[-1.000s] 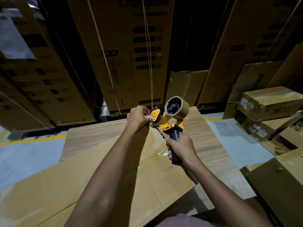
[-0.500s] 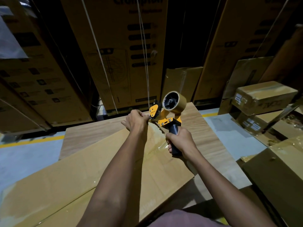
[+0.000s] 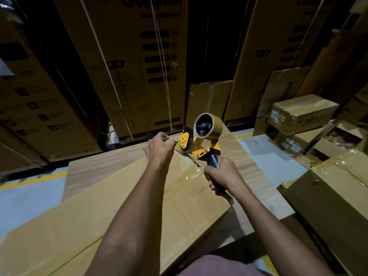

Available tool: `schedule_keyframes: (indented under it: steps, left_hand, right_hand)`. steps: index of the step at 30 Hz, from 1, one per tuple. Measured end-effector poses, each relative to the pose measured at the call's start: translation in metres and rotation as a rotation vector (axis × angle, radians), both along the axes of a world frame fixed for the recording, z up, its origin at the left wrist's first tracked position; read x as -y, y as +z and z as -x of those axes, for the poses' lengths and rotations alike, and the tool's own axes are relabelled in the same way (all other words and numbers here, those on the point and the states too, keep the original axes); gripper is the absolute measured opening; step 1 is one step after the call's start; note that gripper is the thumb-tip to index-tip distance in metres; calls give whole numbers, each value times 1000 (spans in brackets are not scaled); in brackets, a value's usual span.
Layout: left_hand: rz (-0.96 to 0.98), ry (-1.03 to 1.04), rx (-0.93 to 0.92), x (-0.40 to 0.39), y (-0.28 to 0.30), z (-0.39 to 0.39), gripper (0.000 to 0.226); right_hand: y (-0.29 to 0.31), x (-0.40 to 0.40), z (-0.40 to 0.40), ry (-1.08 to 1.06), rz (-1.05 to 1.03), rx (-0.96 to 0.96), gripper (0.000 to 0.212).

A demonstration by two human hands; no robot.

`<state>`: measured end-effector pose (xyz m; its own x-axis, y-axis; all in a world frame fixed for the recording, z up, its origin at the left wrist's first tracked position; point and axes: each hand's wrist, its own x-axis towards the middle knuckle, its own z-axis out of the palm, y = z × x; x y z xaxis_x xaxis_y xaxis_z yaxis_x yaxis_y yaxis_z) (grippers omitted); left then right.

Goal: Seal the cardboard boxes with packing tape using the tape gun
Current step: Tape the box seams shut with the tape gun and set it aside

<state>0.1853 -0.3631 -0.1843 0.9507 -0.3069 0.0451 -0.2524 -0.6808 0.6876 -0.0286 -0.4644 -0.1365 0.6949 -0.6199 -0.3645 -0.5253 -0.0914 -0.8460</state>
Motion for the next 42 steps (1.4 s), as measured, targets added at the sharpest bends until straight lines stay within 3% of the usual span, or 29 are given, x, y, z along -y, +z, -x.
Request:
schedule_keyframes:
  steps: [2, 5, 9, 16, 21, 25, 31, 42]
  left_hand:
    - [60, -121, 109, -6, -3, 3, 34]
    - [86, -199, 152, -12, -1, 5, 18]
    - [3, -202, 149, -12, 1, 4, 6]
    - [-26, -173, 156, -11, 1, 3, 6]
    - [-25, -164, 175, -13, 1, 4, 10]
    - [-201, -167, 242, -13, 2, 13, 21]
    - [-372, -149, 153, -22, 9, 49, 65]
    - [-438, -91, 43, -20, 10, 56, 61]
  right_hand:
    - [1, 2, 1, 2, -14, -5, 7]
    - [4, 5, 0, 39, 67, -24, 9]
    - [8, 8, -3, 156, 404, -117, 14]
    - [1, 0, 14, 205, 584, -141, 15]
    - [-3, -2, 28, 201, 650, -160, 13]
    - [-2, -4, 25, 177, 654, -167, 13]
    - [-2, -6, 27, 196, 681, -150, 15]
    - [-4, -3, 60, 200, 694, -194, 17]
